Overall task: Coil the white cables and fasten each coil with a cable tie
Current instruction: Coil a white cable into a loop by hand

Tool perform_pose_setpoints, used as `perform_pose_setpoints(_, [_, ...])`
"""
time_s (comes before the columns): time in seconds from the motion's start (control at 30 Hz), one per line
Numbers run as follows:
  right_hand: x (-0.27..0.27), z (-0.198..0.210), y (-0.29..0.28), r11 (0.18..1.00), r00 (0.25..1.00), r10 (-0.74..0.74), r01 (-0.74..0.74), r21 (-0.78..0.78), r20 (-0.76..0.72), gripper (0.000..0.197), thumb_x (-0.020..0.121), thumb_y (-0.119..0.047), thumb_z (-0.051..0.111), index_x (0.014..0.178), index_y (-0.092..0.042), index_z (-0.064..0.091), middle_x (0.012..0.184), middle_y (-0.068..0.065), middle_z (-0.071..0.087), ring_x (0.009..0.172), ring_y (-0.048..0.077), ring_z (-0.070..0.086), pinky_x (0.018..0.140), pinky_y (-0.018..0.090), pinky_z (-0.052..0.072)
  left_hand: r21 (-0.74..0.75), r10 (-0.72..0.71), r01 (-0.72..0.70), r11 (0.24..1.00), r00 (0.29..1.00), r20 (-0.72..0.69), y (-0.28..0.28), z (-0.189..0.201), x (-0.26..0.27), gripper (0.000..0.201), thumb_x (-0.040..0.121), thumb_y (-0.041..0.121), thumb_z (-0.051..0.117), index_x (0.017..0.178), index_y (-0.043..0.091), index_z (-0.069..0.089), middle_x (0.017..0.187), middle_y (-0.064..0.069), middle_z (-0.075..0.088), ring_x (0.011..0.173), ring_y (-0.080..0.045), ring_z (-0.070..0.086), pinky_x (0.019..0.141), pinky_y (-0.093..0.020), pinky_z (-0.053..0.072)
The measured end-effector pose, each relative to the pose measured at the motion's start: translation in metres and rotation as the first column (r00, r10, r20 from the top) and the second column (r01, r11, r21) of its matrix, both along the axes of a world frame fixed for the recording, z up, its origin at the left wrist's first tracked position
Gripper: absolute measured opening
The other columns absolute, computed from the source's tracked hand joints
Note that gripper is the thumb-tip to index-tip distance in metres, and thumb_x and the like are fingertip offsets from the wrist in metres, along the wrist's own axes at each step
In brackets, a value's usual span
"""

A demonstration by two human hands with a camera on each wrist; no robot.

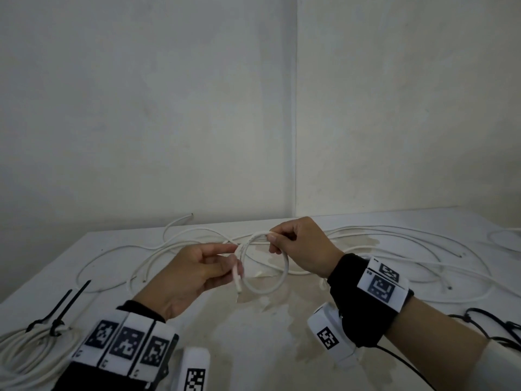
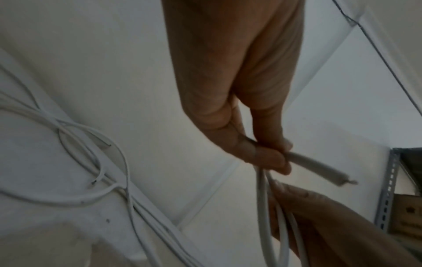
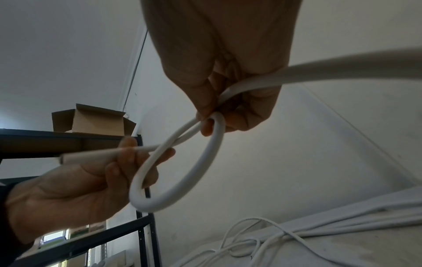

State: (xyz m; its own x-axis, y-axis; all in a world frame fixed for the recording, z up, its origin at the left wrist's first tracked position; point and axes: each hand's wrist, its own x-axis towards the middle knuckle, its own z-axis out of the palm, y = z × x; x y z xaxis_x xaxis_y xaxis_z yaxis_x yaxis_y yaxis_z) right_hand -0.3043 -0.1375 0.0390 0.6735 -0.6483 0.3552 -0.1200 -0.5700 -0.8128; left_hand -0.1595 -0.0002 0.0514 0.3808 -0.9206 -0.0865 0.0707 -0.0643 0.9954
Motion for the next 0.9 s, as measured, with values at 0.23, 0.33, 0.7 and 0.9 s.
perform_pose_setpoints(0.23, [-0.001, 0.001, 0.004, 1.0, 1.0, 0.0, 0.0, 0.002, 0.014, 0.035, 0.089, -0.013, 0.058, 0.054, -0.02, 0.061, 0.055, -0.008, 0.059, 0.049, -0.002, 0.05, 0.058, 0.01, 0.04, -0.014, -0.063, 0.065, 0.998, 0.988, 0.142, -0.01, -0.01, -0.021, 0.027, 0.071, 0.03, 0.063, 0.088, 0.009, 0.064, 0.074, 0.0, 0.064, 0.069, -0.01, 0.062, 0.063, -0.02, 0.053])
perform_pose_setpoints(0.33, [-0.003, 0.004, 0.004, 1.0, 1.0, -0.008, 0.008, 0.006, 0.01, 0.036, 0.089, -0.013, 0.058, 0.054, -0.02, 0.06, 0.055, -0.008, 0.058, 0.048, -0.002, 0.05, 0.058, 0.011, 0.04, -0.02, -0.049, 0.052, 0.998, 0.988, 0.145, -0.014, -0.007, -0.027, 0.01, 0.079, 0.013, 0.066, 0.079, 0.005, 0.059, 0.055, 0.001, 0.058, 0.05, -0.01, 0.061, 0.055, -0.023, 0.055])
perform_pose_setpoints(0.7, [-0.008, 0.006, 0.012, 0.996, 0.999, 0.044, -0.043, 0.078, -0.013, 0.029, 0.089, -0.013, 0.06, 0.06, -0.015, 0.064, 0.062, 0.008, 0.063, 0.052, 0.013, 0.045, 0.059, 0.027, 0.04, -0.29, 0.423, -0.309, 0.906, 0.67, 0.61, -0.026, -0.022, -0.016, 0.035, 0.082, 0.003, 0.064, 0.06, 0.015, 0.039, 0.054, -0.002, 0.042, 0.042, -0.015, 0.061, 0.044, -0.024, 0.039])
perform_pose_setpoints(0.9, [-0.017, 0.015, 0.007, 0.981, 0.997, 0.066, -0.071, 0.181, 0.034, 0.023, 0.089, -0.008, 0.059, 0.067, -0.012, 0.064, 0.05, -0.009, 0.06, 0.046, 0.001, 0.05, 0.051, 0.012, 0.043, -0.396, 0.457, -0.23, 0.889, 0.382, 0.803, -0.024, -0.017, -0.019, 0.027, 0.08, 0.011, 0.066, 0.07, 0.023, 0.043, 0.087, 0.0, 0.049, 0.082, -0.018, 0.044, 0.059, -0.027, 0.032])
